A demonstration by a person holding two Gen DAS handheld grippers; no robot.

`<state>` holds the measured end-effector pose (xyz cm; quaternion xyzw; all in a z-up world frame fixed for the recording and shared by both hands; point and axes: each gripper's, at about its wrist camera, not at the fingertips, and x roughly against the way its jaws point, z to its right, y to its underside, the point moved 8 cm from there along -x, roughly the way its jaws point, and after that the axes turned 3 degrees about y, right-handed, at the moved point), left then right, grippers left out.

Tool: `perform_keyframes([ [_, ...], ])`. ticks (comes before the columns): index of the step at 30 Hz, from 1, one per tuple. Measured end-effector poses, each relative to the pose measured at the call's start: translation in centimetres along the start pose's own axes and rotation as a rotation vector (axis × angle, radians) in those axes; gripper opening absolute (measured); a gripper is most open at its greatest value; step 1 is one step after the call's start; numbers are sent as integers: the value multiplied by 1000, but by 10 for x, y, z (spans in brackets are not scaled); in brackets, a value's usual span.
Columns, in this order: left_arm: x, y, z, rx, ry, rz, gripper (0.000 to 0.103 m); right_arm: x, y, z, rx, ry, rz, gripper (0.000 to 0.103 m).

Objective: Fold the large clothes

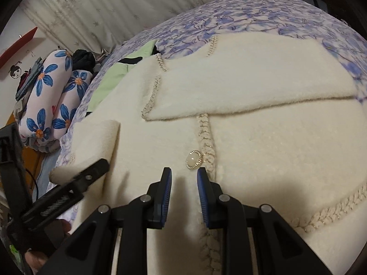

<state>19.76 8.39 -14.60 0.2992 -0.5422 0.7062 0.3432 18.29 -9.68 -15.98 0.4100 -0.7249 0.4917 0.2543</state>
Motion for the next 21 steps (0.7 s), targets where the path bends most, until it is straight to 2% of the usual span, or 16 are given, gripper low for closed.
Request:
perform_keyframes([
  [5,38,1,-22,51,1,50,77,8,-1,-21,30,-52,4,24],
  [6,47,3,-29,63,-8,66,77,10,0,-27,39,-62,3,27],
  [8,60,7,-42,79,-32,88,77,13,3,-37,56,-82,4,44],
  [10,71,11,-55,97,-50,101,77,14,8,-52,86,-102,-5,48],
  [16,98,25,-98,156,-97,125,78,3,32,-105,256,-119,-77,49],
  [21,96,42,-126,198,-129,99,78,-5,50,-153,487,-50,-60,49],
])
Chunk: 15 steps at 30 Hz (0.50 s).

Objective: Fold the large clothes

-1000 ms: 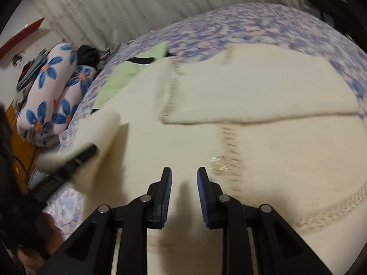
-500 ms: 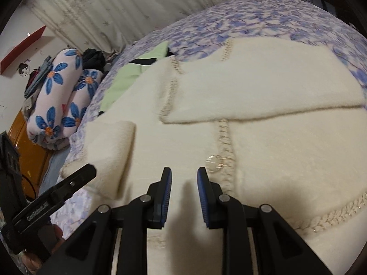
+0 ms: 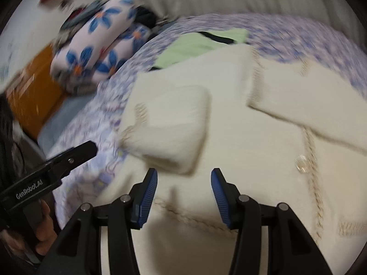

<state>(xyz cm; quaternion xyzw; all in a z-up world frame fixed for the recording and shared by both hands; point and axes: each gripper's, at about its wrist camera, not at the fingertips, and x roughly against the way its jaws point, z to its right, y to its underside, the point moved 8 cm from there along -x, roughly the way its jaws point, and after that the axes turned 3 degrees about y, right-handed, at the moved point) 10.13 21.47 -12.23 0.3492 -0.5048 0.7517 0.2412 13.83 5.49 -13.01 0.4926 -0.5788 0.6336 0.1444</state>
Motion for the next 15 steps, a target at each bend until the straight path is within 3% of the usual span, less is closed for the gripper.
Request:
perform_keyframes([
  [7,-12,12,-28,38,-10,-38,78,-30,-22,-35,280,202,3,49],
  [10,-15,13,-35,52,-15,-41,78,-41,-34,-39,343,239,-17,49],
  [12,-15,13,-37,62,-10,-39,78,-38,-48,-44,339,192,-6,35],
  [13,-14,12,-37,65,-6,-37,78,-33,-55,-45,331,174,0,17],
  [15,-13,11,-36,63,-2,-30,78,-13,-83,-41,291,152,63,13],
])
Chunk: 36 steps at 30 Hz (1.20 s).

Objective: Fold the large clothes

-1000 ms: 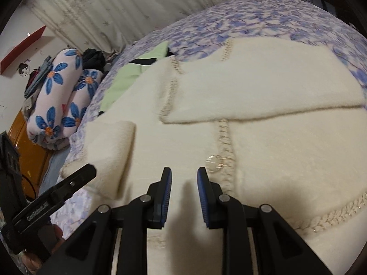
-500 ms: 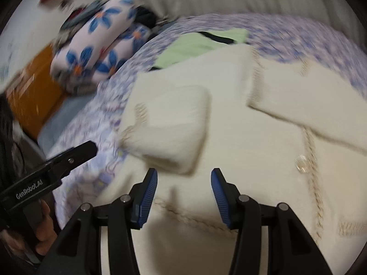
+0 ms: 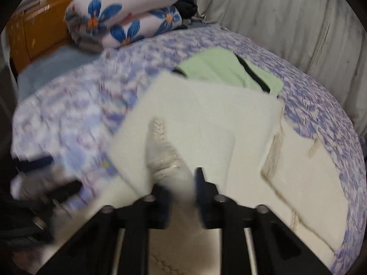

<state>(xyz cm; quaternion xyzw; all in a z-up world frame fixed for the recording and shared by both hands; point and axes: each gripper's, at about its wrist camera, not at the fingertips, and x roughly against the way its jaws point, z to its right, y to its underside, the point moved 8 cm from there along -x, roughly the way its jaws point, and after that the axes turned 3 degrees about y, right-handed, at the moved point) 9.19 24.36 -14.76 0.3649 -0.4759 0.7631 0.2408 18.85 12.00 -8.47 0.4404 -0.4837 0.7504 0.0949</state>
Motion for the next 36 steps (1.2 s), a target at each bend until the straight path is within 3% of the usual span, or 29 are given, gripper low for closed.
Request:
perform_keyframes([
  [4,5,-2,6,-15,4,19,78,49,-46,77,-224,8,173,10],
  [7,5,-2,9,-19,6,27,78,66,-40,151,-418,69,229,11],
  [9,2,-1,10,-22,8,21,78,61,-12,199,-548,123,199,12],
  [13,-6,2,14,-38,4,-2,78,25,79,258,-734,203,-30,35],
  [14,-8,2,15,-45,1,-10,78,17,103,264,-756,200,-83,35],
  [17,-14,-2,19,-74,-7,-28,78,7,146,266,-767,195,-175,35],
  [20,-25,-15,28,-112,1,-51,78,3,160,269,-762,157,-189,35],
  [22,-34,-27,36,-135,8,-67,78,-1,156,273,-771,101,-176,37],
  [25,-61,-50,51,-167,17,-102,78,-17,138,284,-759,38,-152,48],
  [30,-120,-77,68,-195,27,-172,78,-68,108,310,-741,-2,-169,48],
  [34,-160,-97,72,-143,65,-206,78,-106,99,325,-728,-5,-195,48],
  [36,-172,-105,73,-120,87,-205,78,-115,92,328,-735,-33,-164,48],
])
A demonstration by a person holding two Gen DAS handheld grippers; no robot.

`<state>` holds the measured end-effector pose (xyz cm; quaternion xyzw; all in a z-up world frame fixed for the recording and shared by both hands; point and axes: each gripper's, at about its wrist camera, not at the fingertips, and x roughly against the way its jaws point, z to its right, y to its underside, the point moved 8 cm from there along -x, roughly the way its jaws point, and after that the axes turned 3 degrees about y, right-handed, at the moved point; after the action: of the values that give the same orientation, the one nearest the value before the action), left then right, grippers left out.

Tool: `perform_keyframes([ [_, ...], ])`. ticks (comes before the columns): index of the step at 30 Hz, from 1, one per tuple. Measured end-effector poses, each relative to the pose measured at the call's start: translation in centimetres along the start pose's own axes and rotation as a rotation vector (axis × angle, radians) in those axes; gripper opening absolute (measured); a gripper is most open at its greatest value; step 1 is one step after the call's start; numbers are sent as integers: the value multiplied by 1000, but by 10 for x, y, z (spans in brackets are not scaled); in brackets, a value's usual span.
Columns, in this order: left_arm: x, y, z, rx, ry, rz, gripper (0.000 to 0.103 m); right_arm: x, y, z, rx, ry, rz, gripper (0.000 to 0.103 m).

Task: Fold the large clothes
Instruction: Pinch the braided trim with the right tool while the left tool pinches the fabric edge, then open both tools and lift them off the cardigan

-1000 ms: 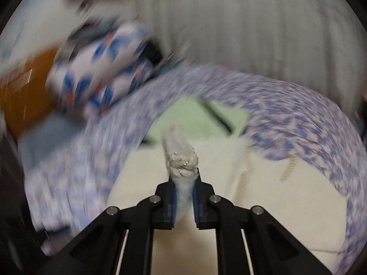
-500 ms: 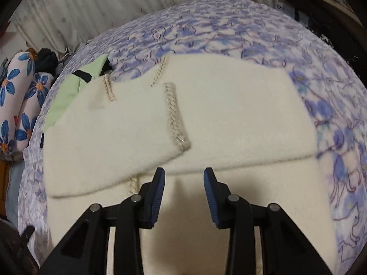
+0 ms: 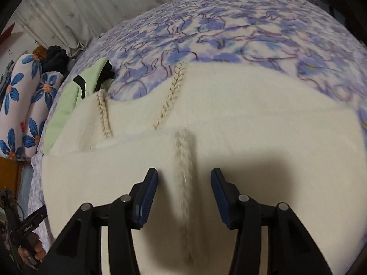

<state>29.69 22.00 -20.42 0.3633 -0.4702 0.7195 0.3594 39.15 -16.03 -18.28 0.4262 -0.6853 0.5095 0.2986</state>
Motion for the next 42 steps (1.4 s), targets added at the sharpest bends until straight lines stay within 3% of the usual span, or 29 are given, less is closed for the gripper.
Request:
perform_keyframes([
  [3,-11,-12,0,20,13,14,78,-5,-6,-9,33,-40,21,48],
  [4,-13,-14,0,25,12,14,78,-6,-6,-13,56,-41,24,40],
  [5,-15,-17,0,37,13,12,74,-5,-6,-15,93,-8,30,23],
  [6,-15,-21,1,48,17,21,66,-2,-7,-19,121,0,41,17],
  [7,-15,-25,3,53,36,32,37,4,-8,-20,125,-7,62,16],
  [8,-13,-29,6,54,33,39,28,16,-12,-20,115,-32,105,16],
  [11,-10,-39,8,61,-22,89,15,45,-23,-14,70,-60,231,16],
  [13,-13,-41,12,53,-40,108,14,39,-26,-2,44,-19,240,16],
  [17,-17,-40,13,12,-119,151,14,-4,-10,10,57,111,123,19],
  [21,-11,-40,16,-31,-164,161,15,13,-3,9,33,120,111,26],
  [24,9,-35,20,-84,-179,172,18,40,1,-1,70,120,171,27],
  [27,37,-31,41,-142,-154,219,21,60,10,-16,109,100,193,32],
  [29,50,-28,60,-157,-87,235,21,69,19,-34,135,64,196,36],
  [34,50,-3,108,-130,45,132,21,62,50,-93,199,-69,133,36],
  [36,44,9,124,-160,47,147,21,53,67,-117,244,-114,86,36],
  [38,30,23,133,-175,24,132,24,41,81,-129,284,-103,50,36],
  [40,4,37,128,-150,12,68,24,24,93,-124,311,-43,11,36],
  [42,-11,46,119,-137,0,42,24,21,97,-111,295,-54,-1,33],
])
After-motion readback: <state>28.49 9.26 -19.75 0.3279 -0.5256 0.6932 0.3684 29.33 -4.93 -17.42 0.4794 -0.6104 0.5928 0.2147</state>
